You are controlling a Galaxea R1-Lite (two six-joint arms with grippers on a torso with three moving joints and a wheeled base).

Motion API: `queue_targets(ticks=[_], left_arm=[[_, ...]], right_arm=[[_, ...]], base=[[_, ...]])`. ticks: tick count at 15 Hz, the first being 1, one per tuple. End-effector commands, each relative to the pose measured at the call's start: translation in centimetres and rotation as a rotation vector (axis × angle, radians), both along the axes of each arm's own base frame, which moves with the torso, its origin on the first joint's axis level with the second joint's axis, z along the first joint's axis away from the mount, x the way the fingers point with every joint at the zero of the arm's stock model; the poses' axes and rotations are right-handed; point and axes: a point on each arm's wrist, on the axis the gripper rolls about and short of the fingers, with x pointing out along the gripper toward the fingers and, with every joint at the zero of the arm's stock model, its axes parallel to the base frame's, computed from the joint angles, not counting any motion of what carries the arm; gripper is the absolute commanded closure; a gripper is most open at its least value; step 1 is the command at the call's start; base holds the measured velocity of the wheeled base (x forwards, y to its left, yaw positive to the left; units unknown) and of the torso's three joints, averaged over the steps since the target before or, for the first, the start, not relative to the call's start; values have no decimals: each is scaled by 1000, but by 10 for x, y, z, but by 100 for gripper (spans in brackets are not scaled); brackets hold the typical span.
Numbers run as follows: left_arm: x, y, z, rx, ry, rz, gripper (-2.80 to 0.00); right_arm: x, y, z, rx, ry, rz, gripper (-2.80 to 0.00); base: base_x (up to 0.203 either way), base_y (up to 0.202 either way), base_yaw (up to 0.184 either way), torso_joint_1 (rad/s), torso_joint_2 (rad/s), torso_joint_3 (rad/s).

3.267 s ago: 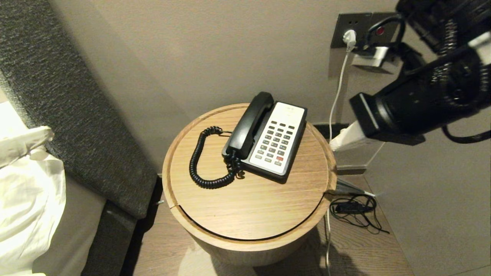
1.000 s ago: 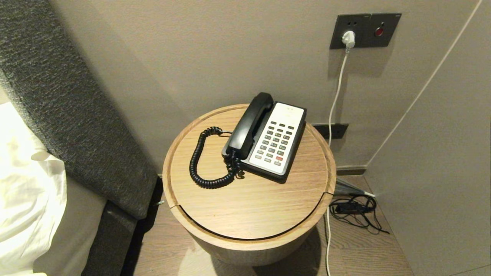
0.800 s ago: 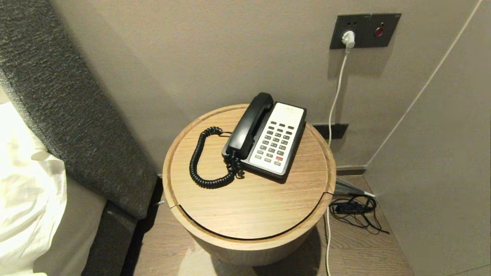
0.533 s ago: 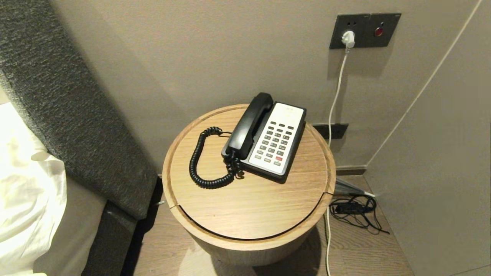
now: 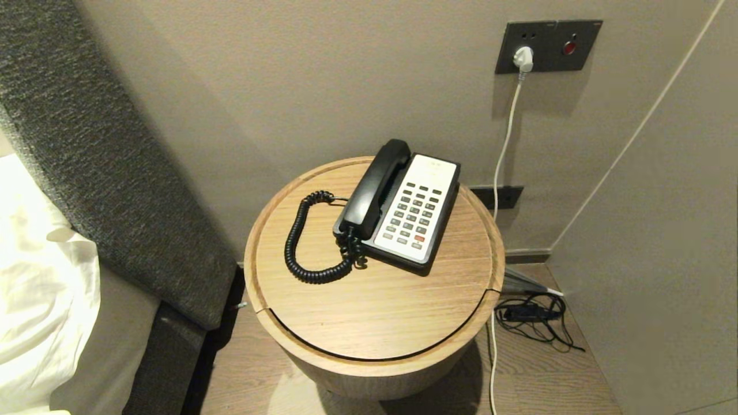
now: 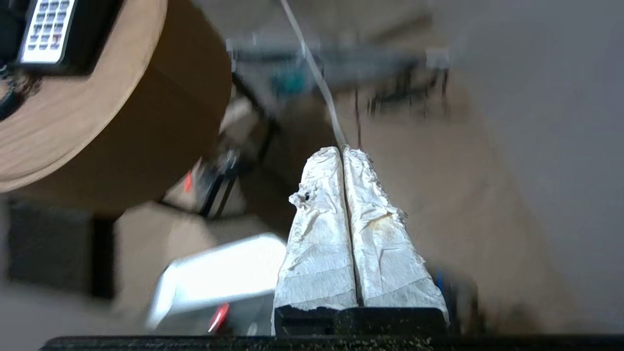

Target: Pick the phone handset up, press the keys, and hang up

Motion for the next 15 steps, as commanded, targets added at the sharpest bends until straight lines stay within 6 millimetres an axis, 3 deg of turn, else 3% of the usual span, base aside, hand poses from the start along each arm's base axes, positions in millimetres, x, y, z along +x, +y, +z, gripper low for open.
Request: queue_targets(ticks=[1,4,6,8,10,15], left_arm=[[0,0,0,-4,2,1,0],[0,0,0,-6,1,3,0],[0,0,0,-6,2,2,0],[0,0,0,-8,0,0,0],[0,0,0,-8,0,0,0],[0,0,0,-21,9,12,0]], right_arm=[[32,0,-9,-62,-143,-1,0],[74,-1,-68,-159,-145,-24,0],[80,-1,-94,-204,-68,10,0],[80,0,-85,-320,-142,55,0],[81,1,-89,-393,-124,104,0],[81,1,-89,-383,-123,106,0]], base=[[0,0,0,0,0,0],[0,0,0,0,0,0],[0,0,0,0,0,0],[0,0,0,0,0,0],[0,0,0,0,0,0],[0,0,0,0,0,0]])
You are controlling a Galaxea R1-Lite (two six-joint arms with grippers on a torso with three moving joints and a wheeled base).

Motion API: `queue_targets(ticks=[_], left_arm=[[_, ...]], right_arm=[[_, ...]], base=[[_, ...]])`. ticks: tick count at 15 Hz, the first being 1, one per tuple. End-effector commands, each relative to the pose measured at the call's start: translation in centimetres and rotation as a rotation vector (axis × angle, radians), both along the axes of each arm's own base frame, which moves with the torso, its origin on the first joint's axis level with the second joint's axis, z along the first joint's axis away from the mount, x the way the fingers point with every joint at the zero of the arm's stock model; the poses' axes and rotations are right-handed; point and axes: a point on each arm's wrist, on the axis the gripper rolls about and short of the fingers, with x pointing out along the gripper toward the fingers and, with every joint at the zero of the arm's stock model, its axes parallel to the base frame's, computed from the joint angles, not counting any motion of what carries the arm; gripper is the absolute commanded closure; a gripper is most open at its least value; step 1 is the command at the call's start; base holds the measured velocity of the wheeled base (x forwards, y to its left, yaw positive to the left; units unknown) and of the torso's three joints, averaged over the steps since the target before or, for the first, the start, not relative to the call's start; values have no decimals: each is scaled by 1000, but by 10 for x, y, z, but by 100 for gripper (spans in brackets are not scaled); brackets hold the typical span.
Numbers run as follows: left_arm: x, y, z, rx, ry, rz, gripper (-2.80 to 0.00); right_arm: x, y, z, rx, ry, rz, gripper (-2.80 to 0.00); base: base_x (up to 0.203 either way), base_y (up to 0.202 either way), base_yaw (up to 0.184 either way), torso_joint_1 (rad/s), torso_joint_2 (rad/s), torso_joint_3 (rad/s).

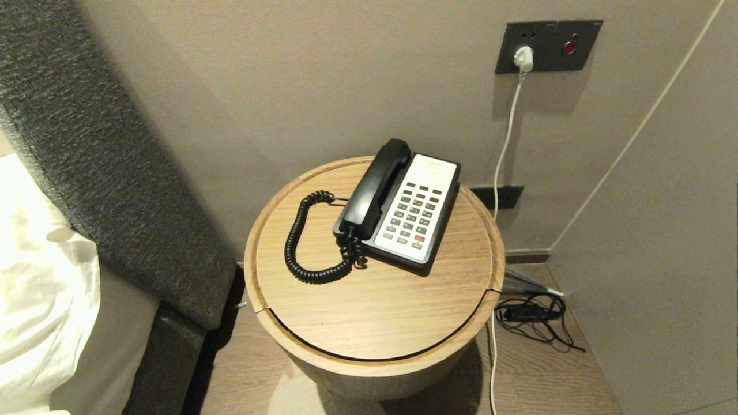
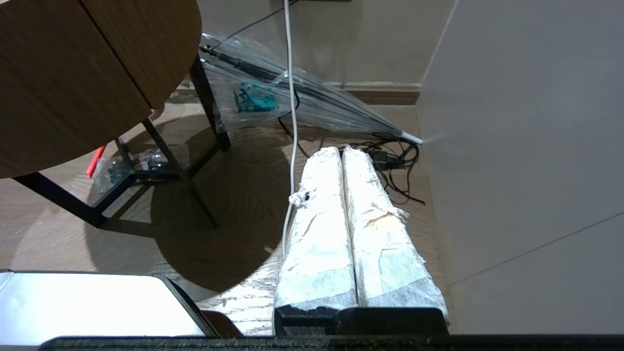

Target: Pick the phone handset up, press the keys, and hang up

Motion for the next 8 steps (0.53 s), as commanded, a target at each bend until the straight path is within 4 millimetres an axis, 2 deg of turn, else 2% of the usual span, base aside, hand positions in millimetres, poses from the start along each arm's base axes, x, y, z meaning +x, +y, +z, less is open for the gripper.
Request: queue_targets(ticks=[1,8], left_arm=[[-1,0,0,-19,13,3,0],[0,0,0,-25,4,3,0]], right_arm=[[0,0,0,-3,2,6,0],[0,0,0,18,-1,-2,0]], base=[[0,0,0,0,0,0],[0,0,0,0,0,0]])
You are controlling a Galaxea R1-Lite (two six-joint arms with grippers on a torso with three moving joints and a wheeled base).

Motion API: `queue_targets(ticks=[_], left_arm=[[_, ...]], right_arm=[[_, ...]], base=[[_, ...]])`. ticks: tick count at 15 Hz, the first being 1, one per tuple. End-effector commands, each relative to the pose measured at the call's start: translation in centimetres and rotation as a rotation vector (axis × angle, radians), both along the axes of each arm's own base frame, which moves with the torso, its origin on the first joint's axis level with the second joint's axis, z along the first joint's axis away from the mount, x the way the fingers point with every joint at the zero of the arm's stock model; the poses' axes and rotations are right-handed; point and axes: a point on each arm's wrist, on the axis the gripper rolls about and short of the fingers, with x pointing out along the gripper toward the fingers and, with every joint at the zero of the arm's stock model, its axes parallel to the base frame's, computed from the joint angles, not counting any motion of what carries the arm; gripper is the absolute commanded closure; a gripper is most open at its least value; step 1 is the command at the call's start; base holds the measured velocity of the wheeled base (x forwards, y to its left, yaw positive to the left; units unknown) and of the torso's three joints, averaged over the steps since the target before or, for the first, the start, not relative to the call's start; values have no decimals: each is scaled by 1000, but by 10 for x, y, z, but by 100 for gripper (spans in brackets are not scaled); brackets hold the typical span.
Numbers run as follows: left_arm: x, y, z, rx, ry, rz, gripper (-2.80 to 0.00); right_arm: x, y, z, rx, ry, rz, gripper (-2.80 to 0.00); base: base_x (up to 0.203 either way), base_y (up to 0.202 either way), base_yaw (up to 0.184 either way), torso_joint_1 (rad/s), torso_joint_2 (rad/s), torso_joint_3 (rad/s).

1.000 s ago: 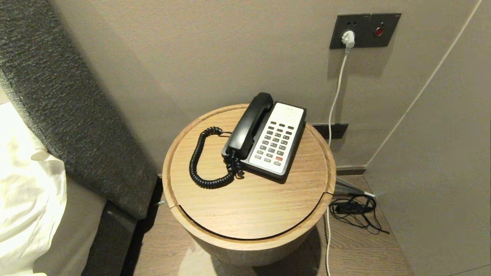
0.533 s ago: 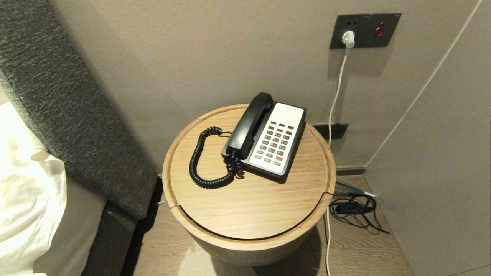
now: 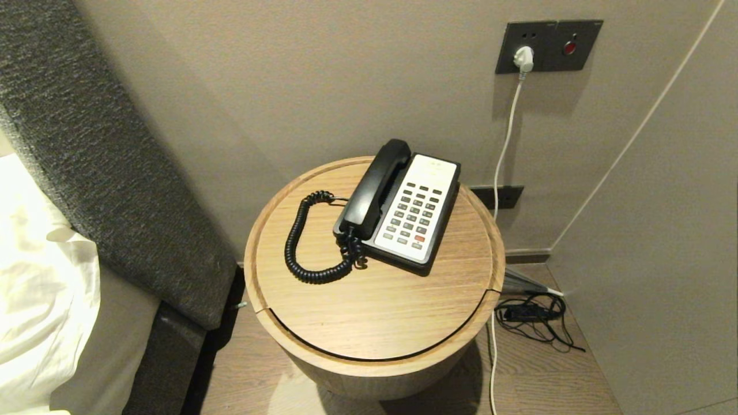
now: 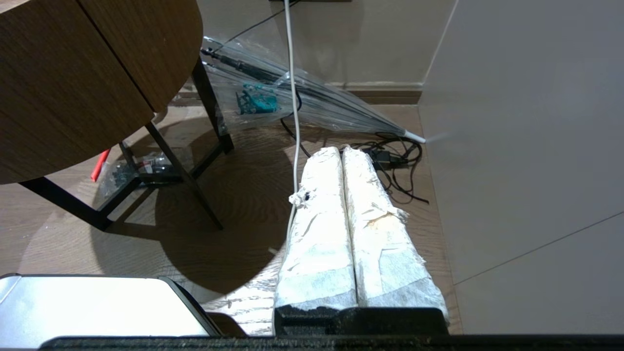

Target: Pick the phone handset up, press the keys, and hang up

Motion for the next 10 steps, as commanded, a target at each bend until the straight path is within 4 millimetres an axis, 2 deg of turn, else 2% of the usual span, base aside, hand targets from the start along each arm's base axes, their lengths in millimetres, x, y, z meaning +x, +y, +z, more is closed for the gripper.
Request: queue_targets(ticks=[1,10], left_arm=[[0,0,0,0,2,-1,0],[2,0,0,-2,-33,-1,0]], right_arm=[[0,0,0,-1,4,-1,0],[-6,0,-1,-2,-74,1,0]], base=[[0,0,0,0,0,0],[0,0,0,0,0,0]])
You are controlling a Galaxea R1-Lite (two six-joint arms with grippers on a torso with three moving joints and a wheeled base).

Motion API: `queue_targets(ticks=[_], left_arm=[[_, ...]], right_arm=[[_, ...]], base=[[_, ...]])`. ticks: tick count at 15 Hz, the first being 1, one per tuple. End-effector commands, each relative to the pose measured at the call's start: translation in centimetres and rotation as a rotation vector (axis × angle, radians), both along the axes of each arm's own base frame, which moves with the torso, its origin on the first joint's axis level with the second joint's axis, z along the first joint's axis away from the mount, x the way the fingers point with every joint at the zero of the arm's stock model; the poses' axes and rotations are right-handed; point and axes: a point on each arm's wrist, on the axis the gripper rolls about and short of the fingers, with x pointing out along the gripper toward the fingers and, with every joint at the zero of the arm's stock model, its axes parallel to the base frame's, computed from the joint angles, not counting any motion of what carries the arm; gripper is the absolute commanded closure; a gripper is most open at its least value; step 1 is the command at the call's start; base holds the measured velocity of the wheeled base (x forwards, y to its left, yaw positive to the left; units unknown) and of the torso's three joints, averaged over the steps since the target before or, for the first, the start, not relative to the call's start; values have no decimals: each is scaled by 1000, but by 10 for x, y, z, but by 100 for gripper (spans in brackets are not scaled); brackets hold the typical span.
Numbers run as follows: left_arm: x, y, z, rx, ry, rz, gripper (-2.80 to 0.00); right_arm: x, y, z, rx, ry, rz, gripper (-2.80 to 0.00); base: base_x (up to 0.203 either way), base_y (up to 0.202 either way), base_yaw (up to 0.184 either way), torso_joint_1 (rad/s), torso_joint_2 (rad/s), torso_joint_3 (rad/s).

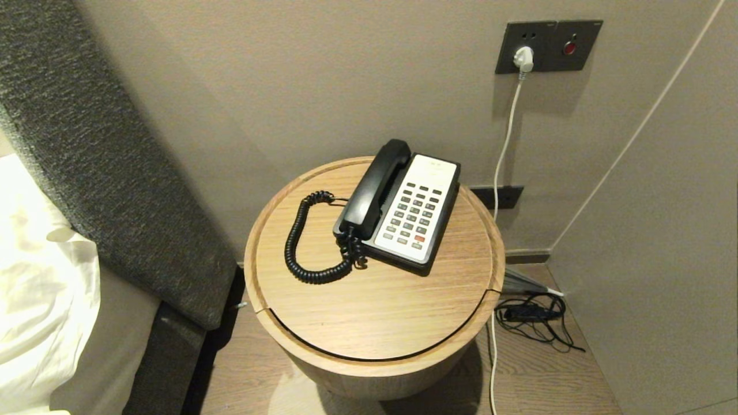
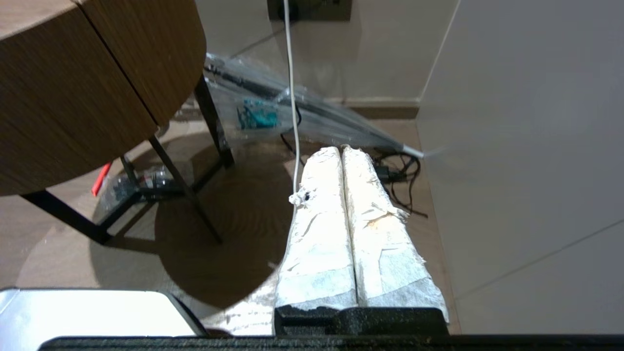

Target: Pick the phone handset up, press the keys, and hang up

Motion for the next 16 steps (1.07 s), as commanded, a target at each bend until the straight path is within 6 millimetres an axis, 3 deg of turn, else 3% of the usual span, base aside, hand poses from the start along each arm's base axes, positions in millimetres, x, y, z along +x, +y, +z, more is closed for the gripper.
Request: queue_targets(ticks=[1,16], left_arm=[[0,0,-1,0,4,-1,0],[0,0,0,0,3,-1,0]], right_arm=[[-3,0,-1,1,-41,0,0],[-3,0,-1,3,-44,1,0]], base=[[0,0,0,0,0,0],[0,0,0,0,0,0]])
